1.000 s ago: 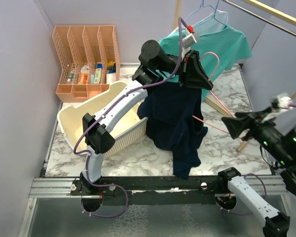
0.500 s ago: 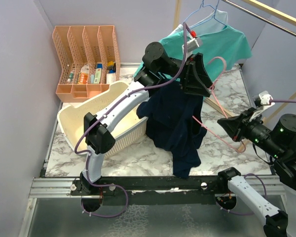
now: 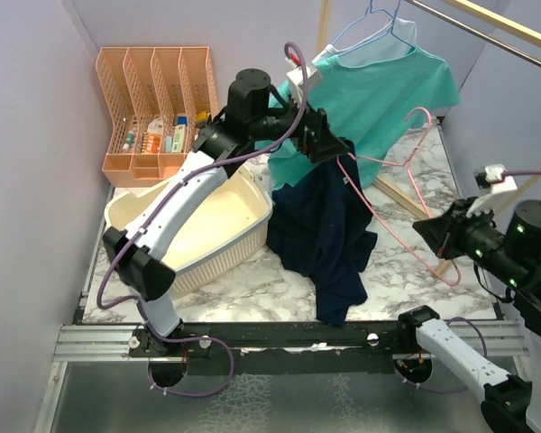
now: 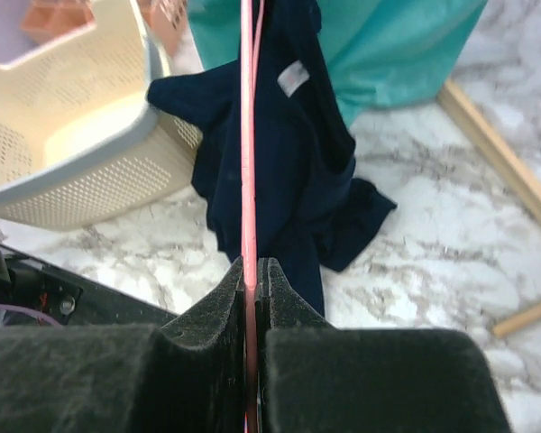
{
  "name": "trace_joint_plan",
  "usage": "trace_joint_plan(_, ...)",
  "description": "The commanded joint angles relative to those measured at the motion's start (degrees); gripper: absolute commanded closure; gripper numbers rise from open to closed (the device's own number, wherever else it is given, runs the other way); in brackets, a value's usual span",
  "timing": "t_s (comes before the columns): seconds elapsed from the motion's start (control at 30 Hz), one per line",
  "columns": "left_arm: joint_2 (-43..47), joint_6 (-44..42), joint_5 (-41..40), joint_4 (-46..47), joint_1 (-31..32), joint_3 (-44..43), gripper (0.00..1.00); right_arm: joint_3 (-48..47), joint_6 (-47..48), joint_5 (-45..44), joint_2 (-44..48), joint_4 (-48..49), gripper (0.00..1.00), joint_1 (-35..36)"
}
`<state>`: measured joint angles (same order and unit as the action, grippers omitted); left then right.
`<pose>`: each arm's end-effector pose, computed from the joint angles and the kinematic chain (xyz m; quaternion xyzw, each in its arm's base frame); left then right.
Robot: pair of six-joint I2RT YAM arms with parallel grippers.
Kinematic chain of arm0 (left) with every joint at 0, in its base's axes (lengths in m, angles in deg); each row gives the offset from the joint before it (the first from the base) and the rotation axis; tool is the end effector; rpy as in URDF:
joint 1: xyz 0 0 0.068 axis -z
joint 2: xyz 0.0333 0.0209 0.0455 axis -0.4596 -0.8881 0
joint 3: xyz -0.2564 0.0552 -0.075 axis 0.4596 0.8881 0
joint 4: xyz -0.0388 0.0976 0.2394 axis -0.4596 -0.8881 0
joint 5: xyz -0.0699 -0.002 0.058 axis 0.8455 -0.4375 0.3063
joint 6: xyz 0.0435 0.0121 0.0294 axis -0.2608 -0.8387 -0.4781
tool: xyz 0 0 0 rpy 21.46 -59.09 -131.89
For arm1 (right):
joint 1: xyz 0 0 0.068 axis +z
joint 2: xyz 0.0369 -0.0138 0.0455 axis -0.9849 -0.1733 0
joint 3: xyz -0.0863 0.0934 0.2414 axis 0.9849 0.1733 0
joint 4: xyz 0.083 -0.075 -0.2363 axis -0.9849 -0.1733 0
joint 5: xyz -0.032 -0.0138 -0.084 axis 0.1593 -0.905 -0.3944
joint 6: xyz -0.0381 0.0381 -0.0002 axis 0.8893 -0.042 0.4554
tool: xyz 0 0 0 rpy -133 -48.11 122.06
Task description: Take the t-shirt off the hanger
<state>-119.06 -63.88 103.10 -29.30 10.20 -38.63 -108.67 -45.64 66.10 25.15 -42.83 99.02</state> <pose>0.3022 -0.2632 0.4858 0.3657 0.6151 -0.5358 0.4481 0.0284 0.0135 0.4725 -0.0557 0.8278 0.2039 0.5197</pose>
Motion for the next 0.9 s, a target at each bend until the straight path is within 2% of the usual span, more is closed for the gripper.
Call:
trace_joint_plan(0.0,11.0,-9.7,-15.6,-4.5,0.7,12.6,0.01,-1.0,-2.6,-1.4,-4.5,-6.9,0.99,-0.4)
trace_joint_plan(0.17,20.4,-9.6,-19.4,1.6,0.7,25.5,0.01,-5.0,-3.7,-4.4,-7.1,-8.1,0.99,-0.4)
trace_joint_plan(0.33,27.9,-9.7,-22.1,5.5,0.7,34.1,0.01,-8.5,-5.0,-15.8,-8.1,-5.7,0.99,-0.4)
trace_joint_plan(0.53,35.8,-9.8,-21.5,9.9,0.7,42.5,0.01,-8.1,-3.3,-29.1,-8.2,4.1,0.99,-0.4)
trace_joint_plan(0.7,41.7,-10.6,-23.6,12.0,0.7,48.6,0.01,-6.7,-0.9,-35.6,-8.2,15.8,0.99,-0.4)
trace_joint_plan(0.87,46.0,-11.0,-26.5,12.2,0.7,53.2,0.02,-6.6,0.2,-38.0,-10.3,21.9,0.99,-0.4)
